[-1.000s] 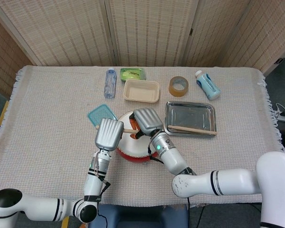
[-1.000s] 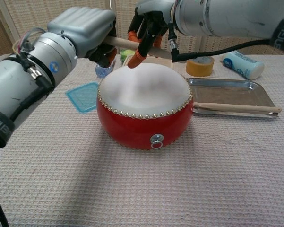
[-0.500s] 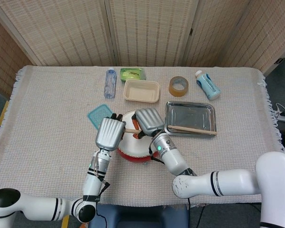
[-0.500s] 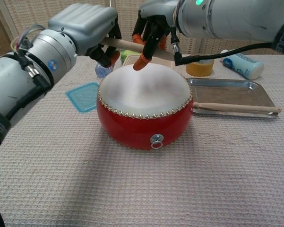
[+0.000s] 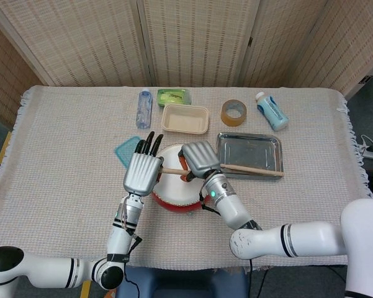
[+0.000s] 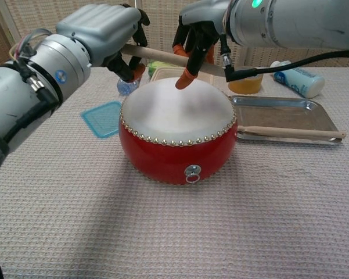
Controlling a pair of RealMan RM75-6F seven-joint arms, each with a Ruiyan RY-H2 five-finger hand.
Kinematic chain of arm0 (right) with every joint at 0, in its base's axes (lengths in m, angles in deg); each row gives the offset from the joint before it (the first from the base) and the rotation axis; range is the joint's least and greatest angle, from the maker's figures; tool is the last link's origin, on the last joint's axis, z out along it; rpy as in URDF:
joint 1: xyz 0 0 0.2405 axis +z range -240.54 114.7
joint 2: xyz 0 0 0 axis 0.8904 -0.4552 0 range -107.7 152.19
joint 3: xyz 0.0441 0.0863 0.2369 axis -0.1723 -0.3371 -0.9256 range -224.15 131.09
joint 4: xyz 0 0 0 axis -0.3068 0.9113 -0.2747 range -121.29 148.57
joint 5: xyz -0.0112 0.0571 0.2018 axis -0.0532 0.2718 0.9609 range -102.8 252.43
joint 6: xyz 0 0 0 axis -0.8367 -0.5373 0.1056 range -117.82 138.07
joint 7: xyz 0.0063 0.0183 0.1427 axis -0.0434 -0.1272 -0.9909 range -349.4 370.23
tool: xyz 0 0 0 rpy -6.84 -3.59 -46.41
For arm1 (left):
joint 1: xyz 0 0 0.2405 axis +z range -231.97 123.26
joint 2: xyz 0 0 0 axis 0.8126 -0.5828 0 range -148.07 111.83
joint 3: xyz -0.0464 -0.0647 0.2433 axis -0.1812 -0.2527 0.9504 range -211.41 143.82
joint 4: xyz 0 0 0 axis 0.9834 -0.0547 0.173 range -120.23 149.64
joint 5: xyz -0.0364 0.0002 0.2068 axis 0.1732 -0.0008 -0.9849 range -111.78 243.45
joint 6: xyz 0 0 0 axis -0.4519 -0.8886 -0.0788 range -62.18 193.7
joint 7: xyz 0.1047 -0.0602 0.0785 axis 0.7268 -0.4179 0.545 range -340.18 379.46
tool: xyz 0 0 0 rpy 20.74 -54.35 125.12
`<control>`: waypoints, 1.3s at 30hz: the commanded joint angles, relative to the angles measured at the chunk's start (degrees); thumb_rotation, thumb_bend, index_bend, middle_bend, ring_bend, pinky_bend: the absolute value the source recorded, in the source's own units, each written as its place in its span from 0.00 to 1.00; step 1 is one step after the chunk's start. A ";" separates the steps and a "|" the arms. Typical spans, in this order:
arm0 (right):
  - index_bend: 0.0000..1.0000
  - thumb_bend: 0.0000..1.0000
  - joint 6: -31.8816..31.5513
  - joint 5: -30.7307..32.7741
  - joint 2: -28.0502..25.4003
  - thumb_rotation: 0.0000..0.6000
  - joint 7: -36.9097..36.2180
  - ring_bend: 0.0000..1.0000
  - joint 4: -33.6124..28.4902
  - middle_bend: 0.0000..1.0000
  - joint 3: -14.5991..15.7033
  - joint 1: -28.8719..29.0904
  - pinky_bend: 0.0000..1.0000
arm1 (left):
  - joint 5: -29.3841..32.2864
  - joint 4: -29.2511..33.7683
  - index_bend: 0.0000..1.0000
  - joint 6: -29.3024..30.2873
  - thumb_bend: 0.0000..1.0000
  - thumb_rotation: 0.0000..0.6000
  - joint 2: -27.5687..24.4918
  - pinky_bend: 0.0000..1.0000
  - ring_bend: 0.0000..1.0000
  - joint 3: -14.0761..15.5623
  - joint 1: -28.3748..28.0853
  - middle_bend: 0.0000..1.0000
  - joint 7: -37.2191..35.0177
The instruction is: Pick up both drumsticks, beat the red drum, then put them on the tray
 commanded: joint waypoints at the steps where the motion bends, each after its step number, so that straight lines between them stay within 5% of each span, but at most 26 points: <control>1: 0.93 0.09 0.57 -0.45 -0.91 1.00 -0.41 0.68 -0.53 0.82 0.25 -0.72 0.56 | 0.09 -0.14 0.00 0.04 0.45 1.00 -0.18 0.18 0.00 -0.12 0.17 0.06 -0.28; 20: 0.93 0.09 7.48 -10.71 -18.23 1.00 -9.70 0.68 -4.88 0.82 6.89 -13.60 0.56 | 1.33 1.57 0.00 -0.20 0.45 1.00 -7.31 0.16 0.00 -0.98 5.64 0.05 -9.96; 26: 0.93 0.09 11.64 -15.77 -16.69 1.00 -14.25 0.68 6.87 0.82 9.77 -17.56 0.56 | -0.87 4.21 0.00 -0.31 0.45 1.00 -11.88 0.17 0.02 1.11 9.61 0.07 -16.21; 39: 0.91 0.09 21.22 -26.78 0.10 1.00 -16.25 0.64 39.99 0.82 14.19 -18.91 0.56 | -6.48 4.94 0.00 1.66 0.36 1.00 -18.40 0.17 0.00 6.48 18.19 0.06 -27.37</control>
